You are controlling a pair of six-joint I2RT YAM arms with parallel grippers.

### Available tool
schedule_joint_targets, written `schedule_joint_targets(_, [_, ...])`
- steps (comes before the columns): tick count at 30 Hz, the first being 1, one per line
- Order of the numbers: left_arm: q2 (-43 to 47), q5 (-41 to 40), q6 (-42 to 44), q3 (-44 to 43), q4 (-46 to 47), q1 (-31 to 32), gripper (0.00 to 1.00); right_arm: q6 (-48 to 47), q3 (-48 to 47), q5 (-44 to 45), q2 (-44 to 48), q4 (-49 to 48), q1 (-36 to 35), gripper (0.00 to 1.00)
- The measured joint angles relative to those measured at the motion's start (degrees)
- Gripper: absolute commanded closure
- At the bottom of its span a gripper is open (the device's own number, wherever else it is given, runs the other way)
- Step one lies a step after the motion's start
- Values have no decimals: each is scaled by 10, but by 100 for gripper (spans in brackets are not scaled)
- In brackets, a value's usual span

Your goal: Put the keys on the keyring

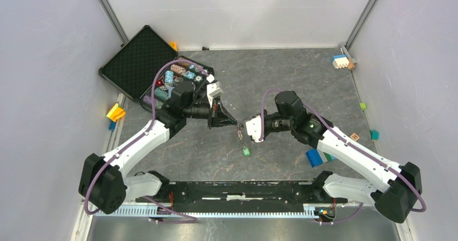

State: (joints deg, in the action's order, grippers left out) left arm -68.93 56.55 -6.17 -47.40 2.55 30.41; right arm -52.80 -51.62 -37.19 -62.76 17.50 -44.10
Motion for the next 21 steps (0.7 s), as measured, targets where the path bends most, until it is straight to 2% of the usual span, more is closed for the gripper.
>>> schedule_joint_targets(21, [-9,5,-4,2,6,0,98,16,0,12,5,-15,0,100])
